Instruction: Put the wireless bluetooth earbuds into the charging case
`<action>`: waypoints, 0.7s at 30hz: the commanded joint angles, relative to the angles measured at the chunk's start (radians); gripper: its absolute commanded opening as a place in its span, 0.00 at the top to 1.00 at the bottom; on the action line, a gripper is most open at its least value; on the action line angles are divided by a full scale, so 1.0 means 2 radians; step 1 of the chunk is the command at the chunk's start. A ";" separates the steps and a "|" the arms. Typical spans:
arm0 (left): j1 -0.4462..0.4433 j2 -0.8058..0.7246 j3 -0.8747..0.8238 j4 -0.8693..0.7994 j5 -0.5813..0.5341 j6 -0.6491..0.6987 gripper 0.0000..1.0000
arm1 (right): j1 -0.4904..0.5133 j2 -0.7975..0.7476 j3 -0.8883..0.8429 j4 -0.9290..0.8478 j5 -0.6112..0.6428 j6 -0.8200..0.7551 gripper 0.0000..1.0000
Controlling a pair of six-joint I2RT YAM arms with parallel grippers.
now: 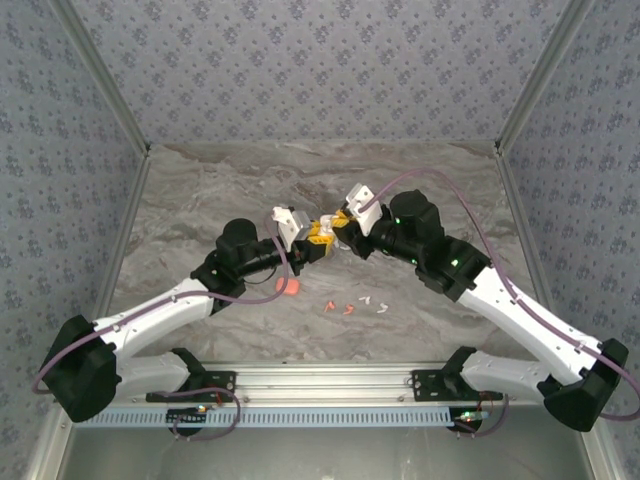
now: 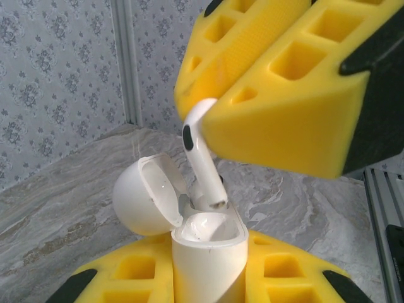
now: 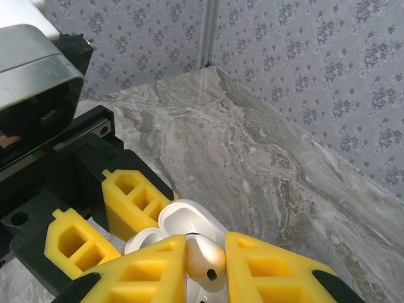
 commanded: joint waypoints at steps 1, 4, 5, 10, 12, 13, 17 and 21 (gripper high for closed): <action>-0.003 0.001 0.021 0.012 0.012 -0.002 1.00 | 0.005 0.003 0.016 0.010 -0.009 -0.009 0.78; -0.003 0.001 0.022 0.013 0.012 -0.002 1.00 | 0.006 0.006 0.016 0.008 -0.009 -0.009 0.78; -0.003 0.001 0.022 0.013 0.012 -0.001 1.00 | 0.006 0.008 0.016 0.008 -0.008 -0.009 0.78; -0.003 0.002 0.023 0.014 0.012 -0.002 1.00 | 0.006 0.014 0.019 0.002 -0.015 -0.009 0.78; -0.002 0.002 0.023 0.015 0.012 -0.002 1.00 | 0.007 0.015 0.019 -0.001 -0.024 -0.009 0.78; -0.002 0.002 0.023 0.015 0.012 -0.002 1.00 | 0.006 0.015 0.019 -0.003 -0.029 -0.008 0.78; -0.003 0.001 0.022 0.020 0.011 -0.004 1.00 | 0.006 0.018 0.021 -0.015 -0.052 -0.007 0.78; -0.003 0.000 0.018 0.031 0.009 -0.006 1.00 | 0.003 0.019 0.025 -0.028 -0.070 -0.005 0.75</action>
